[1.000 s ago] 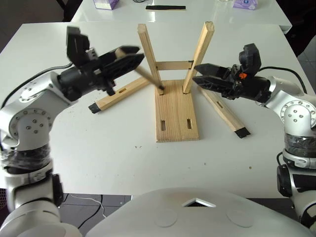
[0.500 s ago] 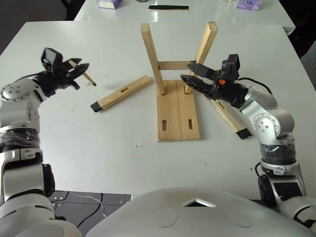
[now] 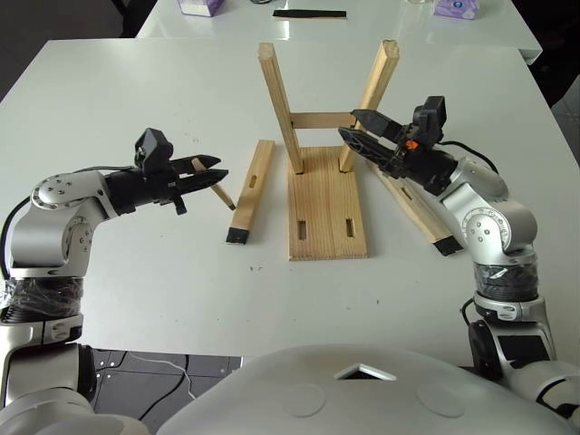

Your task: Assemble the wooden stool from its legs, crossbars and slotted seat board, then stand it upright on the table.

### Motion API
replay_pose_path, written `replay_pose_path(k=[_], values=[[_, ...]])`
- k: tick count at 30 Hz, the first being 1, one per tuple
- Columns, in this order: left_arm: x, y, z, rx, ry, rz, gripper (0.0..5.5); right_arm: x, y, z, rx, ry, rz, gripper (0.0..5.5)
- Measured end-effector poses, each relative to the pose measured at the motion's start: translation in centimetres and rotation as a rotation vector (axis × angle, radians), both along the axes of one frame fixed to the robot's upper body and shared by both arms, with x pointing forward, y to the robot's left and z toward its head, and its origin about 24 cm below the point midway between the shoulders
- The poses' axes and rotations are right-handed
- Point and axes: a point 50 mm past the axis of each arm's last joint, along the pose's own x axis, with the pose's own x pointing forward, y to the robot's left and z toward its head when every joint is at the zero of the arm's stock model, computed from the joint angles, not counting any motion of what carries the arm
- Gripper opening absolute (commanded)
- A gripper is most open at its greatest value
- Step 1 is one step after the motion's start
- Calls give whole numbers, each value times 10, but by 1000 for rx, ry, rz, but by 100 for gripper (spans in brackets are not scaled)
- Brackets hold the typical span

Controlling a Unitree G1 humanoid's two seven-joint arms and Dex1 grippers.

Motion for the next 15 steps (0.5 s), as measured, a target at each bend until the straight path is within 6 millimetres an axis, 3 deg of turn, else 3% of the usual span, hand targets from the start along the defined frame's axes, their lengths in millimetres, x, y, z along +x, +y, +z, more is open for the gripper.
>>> replay_pose_path(k=[6,15], values=[[19,-11,30,-28,-149,-104,132,2,-2,-5,-9,2,-16,260],[43,-14,-4,44,-176,-205,132,11,-3,-12,-32,27,-24,260]])
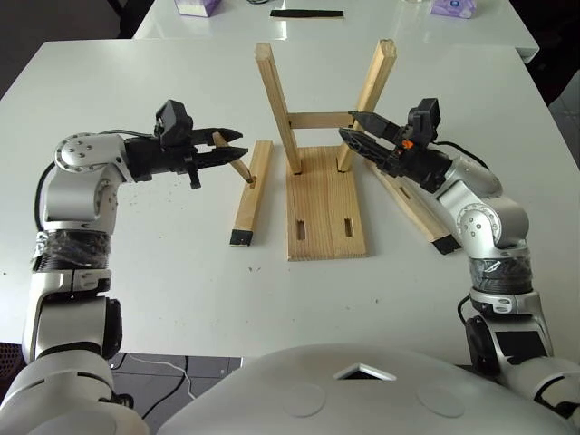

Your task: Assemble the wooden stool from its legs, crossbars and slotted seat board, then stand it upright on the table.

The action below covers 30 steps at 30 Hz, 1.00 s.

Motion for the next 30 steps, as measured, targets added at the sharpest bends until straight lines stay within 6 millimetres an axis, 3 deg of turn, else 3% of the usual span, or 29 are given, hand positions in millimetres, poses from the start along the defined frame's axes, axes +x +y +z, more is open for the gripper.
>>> replay_pose_path(k=[11,22,30], values=[[6,-10,-8,47,-45,-89,132,1,0,-7,-31,7,11,260],[3,3,-7,96,-27,-116,132,-1,0,-12,-32,19,7,260],[-12,-3,-7,124,13,-244,132,-2,0,-14,-47,18,-8,260]])
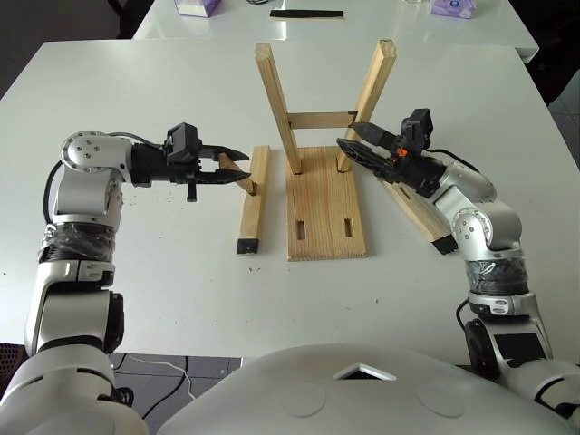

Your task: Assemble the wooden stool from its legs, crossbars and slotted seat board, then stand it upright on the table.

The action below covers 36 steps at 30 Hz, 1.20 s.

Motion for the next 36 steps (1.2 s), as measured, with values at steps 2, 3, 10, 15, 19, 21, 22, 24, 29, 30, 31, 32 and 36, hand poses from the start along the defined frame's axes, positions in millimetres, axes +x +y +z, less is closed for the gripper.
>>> replay_pose_path(k=[2,3,10,15,19,21,22,24,29,30,31,32,36], values=[[-1,-1,0,4,27,-5,132,-1,0,-2,-1,4,-6,260],[-2,0,1,8,44,-3,132,-1,-1,-3,-3,8,-9,260],[2,4,1,27,144,10,132,-2,0,-10,-6,36,-35,260],[11,0,3,48,156,-6,132,-4,1,-15,1,58,-49,260],[17,-7,8,101,131,-26,132,-8,4,-21,5,79,-59,260],[17,-12,11,121,116,-39,132,-9,5,-23,3,86,-67,260],[16,-15,12,133,107,-46,132,-10,5,-23,3,87,-69,260],[16,-21,16,162,92,-61,132,-14,6,-25,6,95,-78,260],[20,-32,23,230,91,-82,132,-19,15,-33,31,129,-101,260],[22,-34,24,246,93,-89,132,-20,17,-34,38,134,-108,260],[23,-35,25,259,91,-93,132,-21,19,-36,38,139,-115,260],[25,-36,26,268,91,-95,132,-23,21,-38,36,145,-119,260],[31,-38,25,281,106,-111,132,-29,25,-44,46,167,-140,260]])
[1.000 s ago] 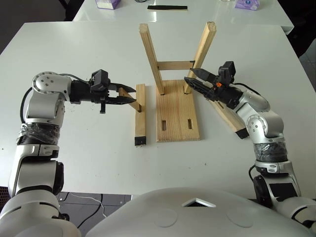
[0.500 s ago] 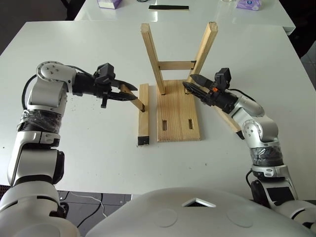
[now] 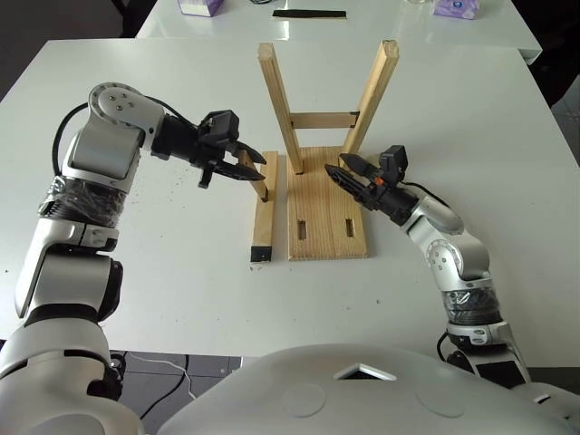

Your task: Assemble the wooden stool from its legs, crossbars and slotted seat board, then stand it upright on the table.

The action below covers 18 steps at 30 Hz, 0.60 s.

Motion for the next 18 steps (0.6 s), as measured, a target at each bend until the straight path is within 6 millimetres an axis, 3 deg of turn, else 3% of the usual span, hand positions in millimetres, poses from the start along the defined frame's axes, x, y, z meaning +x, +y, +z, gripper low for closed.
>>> replay_pose_path(k=[9,18], values=[[12,-7,7,94,-28,-78,132,-7,8,-5,24,18,-63,260],[20,-28,9,137,-34,-159,132,-12,17,-11,48,35,-133,260]])
